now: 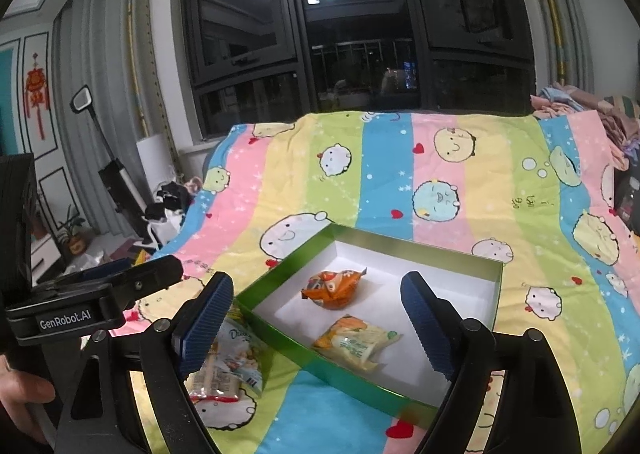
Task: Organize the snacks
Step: 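Open the right gripper and withdraw it from the box, then grasp the white Dua snack bag with the right gripper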
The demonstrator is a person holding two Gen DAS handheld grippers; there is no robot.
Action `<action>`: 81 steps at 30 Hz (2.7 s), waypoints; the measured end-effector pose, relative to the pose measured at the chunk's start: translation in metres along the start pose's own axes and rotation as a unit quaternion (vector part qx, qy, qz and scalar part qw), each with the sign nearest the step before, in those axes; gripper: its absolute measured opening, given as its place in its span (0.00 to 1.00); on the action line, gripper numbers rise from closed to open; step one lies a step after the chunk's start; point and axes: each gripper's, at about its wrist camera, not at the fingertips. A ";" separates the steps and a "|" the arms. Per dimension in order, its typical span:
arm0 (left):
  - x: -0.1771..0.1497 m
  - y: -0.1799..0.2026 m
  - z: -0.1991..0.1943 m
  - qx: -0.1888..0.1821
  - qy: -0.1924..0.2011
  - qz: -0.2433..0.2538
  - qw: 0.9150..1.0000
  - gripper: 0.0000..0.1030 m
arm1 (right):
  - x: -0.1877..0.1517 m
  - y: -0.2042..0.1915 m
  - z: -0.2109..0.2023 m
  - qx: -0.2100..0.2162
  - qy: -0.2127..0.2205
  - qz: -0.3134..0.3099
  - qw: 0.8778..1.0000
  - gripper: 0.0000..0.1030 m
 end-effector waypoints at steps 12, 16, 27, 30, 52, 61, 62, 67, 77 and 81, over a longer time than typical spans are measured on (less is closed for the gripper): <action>-0.008 -0.011 -0.009 0.017 0.000 -0.010 1.000 1.00 | 0.001 -0.010 -0.006 0.020 0.008 -0.004 1.000 0.84; -0.011 -0.016 -0.009 0.019 -0.002 -0.015 1.000 1.00 | 0.001 -0.013 -0.006 0.020 0.006 -0.008 1.000 0.84; -0.023 -0.055 -0.005 0.031 -0.033 -0.057 0.997 1.00 | -0.013 -0.038 0.027 0.134 -0.052 0.008 0.990 0.88; -0.028 -0.073 -0.004 0.043 -0.046 -0.067 0.996 1.00 | -0.021 -0.048 0.042 0.164 -0.078 0.012 0.983 0.88; -0.039 -0.064 0.067 -0.061 -0.155 -0.054 0.985 0.97 | -0.085 -0.055 0.119 0.207 -0.179 0.061 0.960 0.85; -0.045 -0.046 0.100 -0.049 -0.188 -0.031 0.980 0.76 | -0.086 -0.062 0.133 0.207 -0.160 0.046 0.964 0.72; -0.045 -0.046 0.102 -0.044 -0.188 -0.031 0.981 0.76 | -0.086 -0.063 0.135 0.206 -0.161 0.043 0.964 0.69; -0.046 -0.048 0.104 -0.041 -0.192 -0.031 0.980 0.43 | -0.088 -0.068 0.144 0.216 -0.171 0.036 0.961 0.52; -0.047 -0.045 0.090 -0.055 -0.182 -0.036 0.981 0.31 | -0.084 -0.073 0.137 0.216 -0.160 0.023 0.963 0.42; -0.040 -0.042 0.072 -0.077 -0.161 -0.039 0.983 0.29 | -0.071 -0.075 0.117 0.203 -0.135 -0.002 0.970 0.41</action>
Point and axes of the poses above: each gripper's, at about its wrist camera, not at the fingertips, and z roughly the way its jaws point, y to its right, x to its top, and after that the axes turned 14 degrees about -z, right-handed
